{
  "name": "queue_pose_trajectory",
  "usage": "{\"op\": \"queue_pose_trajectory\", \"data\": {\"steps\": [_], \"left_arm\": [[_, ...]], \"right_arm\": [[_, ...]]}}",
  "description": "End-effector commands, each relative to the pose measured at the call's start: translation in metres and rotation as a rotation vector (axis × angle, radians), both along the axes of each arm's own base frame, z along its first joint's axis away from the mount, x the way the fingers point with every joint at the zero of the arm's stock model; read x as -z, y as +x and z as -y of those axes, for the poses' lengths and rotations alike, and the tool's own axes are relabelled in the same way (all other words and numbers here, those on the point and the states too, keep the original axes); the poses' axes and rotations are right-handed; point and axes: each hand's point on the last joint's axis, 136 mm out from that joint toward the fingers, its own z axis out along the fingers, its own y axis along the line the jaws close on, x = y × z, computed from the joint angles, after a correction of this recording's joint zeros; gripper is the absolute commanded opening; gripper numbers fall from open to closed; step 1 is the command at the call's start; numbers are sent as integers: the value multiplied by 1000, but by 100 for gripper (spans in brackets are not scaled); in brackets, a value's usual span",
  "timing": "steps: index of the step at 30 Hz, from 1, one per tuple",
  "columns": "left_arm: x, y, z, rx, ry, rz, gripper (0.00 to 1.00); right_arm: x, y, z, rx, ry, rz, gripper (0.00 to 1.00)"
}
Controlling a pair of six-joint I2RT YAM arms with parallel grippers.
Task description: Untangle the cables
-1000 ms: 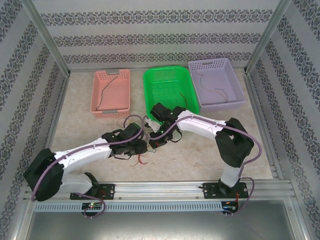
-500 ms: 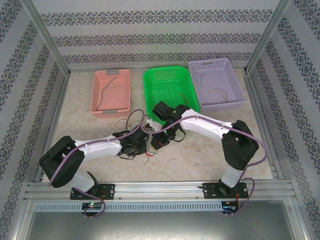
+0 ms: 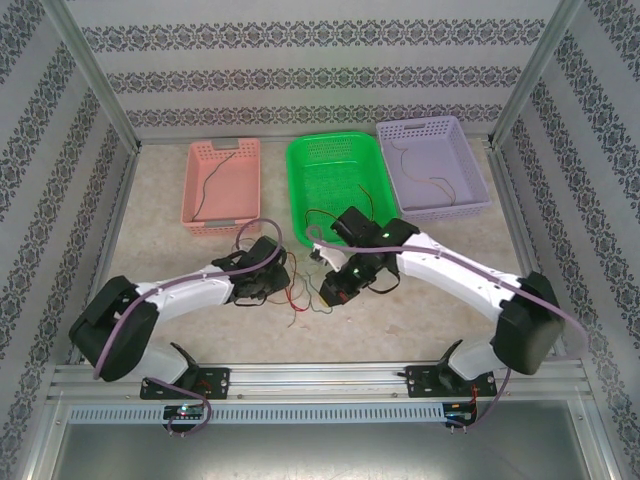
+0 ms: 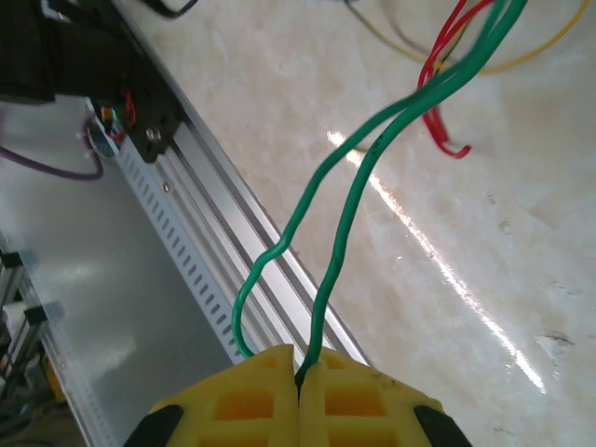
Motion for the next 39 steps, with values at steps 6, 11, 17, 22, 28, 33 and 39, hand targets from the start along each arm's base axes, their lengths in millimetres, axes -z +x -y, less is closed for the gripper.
{"op": "queue_pose_trajectory", "data": {"steps": [6,11,17,22,28,33,39], "left_arm": [[-110,9,-13,-150,-138,124,53],[-141,14,10,-169,-299,89,56],[-177,42,43,-197,-460,106,54],[-184,50,61,-138,-455,65,49],[-175,60,67,-152,-480,43,47],[-176,67,79,-128,-501,30,37],[-169,63,81,-112,-507,10,30]], "right_arm": [[-27,47,24,196,-26,285,0],[-55,71,25,247,12,450,0],[-62,79,14,215,11,501,0],[-67,83,8,222,27,520,0],[-69,77,-3,192,53,503,0],[-68,76,-3,205,59,489,0],[-69,78,-4,217,72,478,0]]}}
